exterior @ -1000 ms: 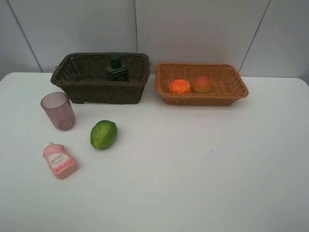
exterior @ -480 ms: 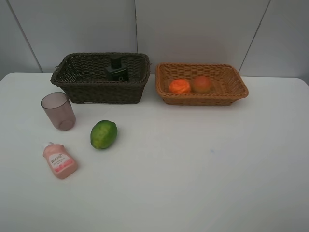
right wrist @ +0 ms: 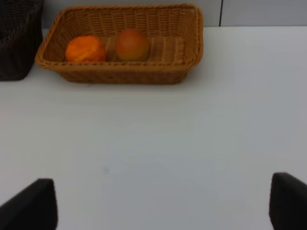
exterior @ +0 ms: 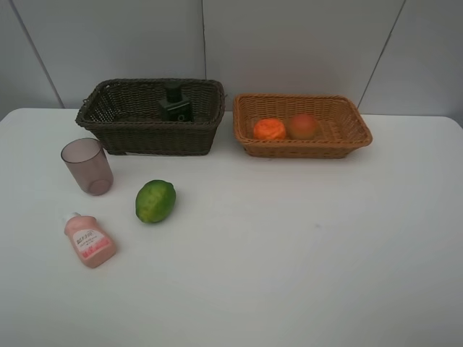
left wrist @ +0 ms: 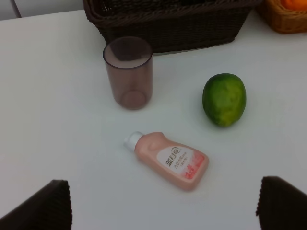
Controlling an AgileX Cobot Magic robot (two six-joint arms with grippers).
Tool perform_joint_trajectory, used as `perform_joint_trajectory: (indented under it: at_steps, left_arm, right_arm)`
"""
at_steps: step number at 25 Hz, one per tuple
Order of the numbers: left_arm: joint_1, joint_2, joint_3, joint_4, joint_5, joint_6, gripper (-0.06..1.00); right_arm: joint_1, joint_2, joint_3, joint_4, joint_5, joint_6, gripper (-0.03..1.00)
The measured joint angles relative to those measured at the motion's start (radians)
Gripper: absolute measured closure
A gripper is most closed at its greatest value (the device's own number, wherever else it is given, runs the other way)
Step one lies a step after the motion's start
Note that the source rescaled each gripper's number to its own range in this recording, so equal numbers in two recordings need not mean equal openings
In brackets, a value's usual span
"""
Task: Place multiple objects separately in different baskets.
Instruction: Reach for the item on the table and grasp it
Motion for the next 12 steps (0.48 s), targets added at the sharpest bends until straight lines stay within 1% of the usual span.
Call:
perform_joint_trajectory:
  at_steps: [12]
  left_arm:
    - [0.000, 0.000, 0.000, 0.000, 0.000, 0.000, -0.06]
  right_arm:
    - [0.000, -0.020, 0.003, 0.000, 0.000, 0.000, 0.10]
